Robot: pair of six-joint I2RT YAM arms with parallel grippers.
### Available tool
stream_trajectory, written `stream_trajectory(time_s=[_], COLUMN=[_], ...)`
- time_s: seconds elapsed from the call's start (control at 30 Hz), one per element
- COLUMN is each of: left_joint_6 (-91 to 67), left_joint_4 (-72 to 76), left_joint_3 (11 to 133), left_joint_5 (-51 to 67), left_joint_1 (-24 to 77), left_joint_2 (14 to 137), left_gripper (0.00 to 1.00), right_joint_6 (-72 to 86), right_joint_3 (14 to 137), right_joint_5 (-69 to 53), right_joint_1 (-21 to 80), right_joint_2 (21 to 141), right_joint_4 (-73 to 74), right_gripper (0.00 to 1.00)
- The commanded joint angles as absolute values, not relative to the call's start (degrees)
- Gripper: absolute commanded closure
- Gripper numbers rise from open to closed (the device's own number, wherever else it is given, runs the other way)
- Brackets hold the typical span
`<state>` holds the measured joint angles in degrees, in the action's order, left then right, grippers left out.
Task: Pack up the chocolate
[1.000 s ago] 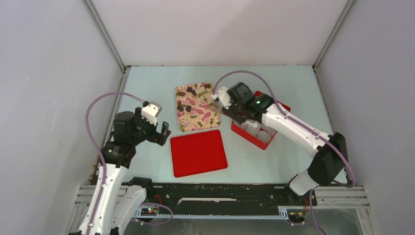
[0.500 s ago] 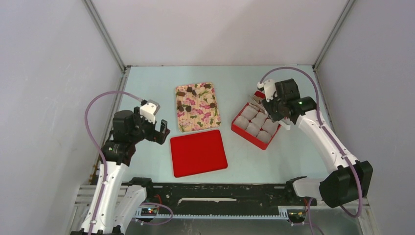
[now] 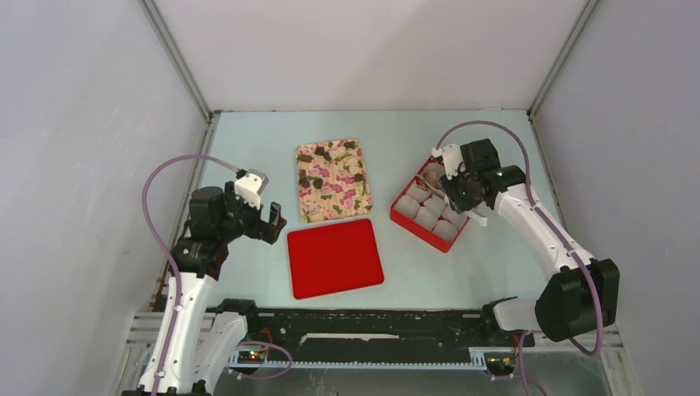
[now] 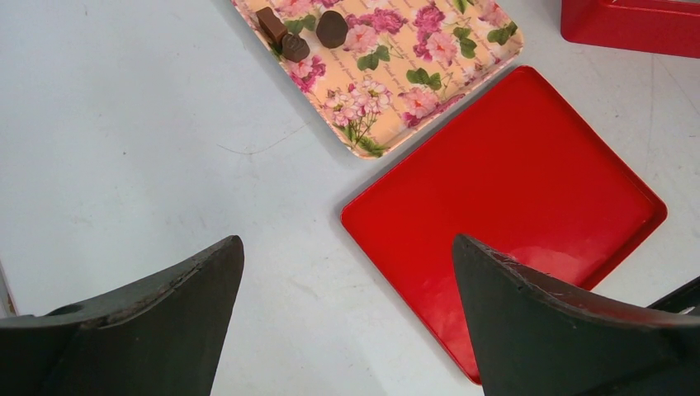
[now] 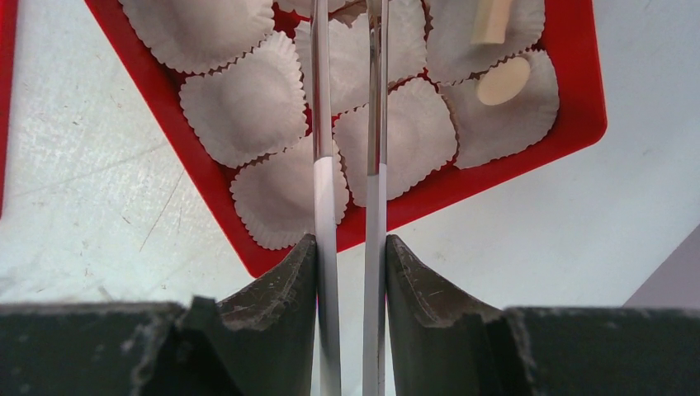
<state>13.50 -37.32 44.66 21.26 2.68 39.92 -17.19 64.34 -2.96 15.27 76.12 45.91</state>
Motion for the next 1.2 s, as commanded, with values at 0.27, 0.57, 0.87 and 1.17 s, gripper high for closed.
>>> stream_trajectory(time_s=[0.27, 0.57, 0.87, 1.17], left_joint_6=[12.41, 12.37, 12.30, 12.21], left_joint_4=[-35.22, -35.01, -34.78, -34.53], left_joint_3=[43.20, 42.75, 42.27, 41.84], left_joint_5=[22.67, 22.94, 23.28, 23.70], left_joint_1=[1.77, 1.41, 1.33, 1.32], left_joint_2=[38.87, 38.41, 37.98, 37.40], left_gripper=[0.00, 0.00, 0.00, 0.00], right_joint_6=[-17.75, -17.17, -15.84, -16.82], right_joint_3=[62.68, 62.73, 62.75, 62.73], right_joint_5=[-2.12, -1.72, -2.18, -1.38], right_joint_1=[14.85, 14.89, 14.95, 18.36], right_joint_2=[78.54, 78.06, 74.57, 64.42], right_joint_4=[40.17, 40.26, 40.78, 38.69], right_gripper=[0.75, 0.63, 0.60, 0.67])
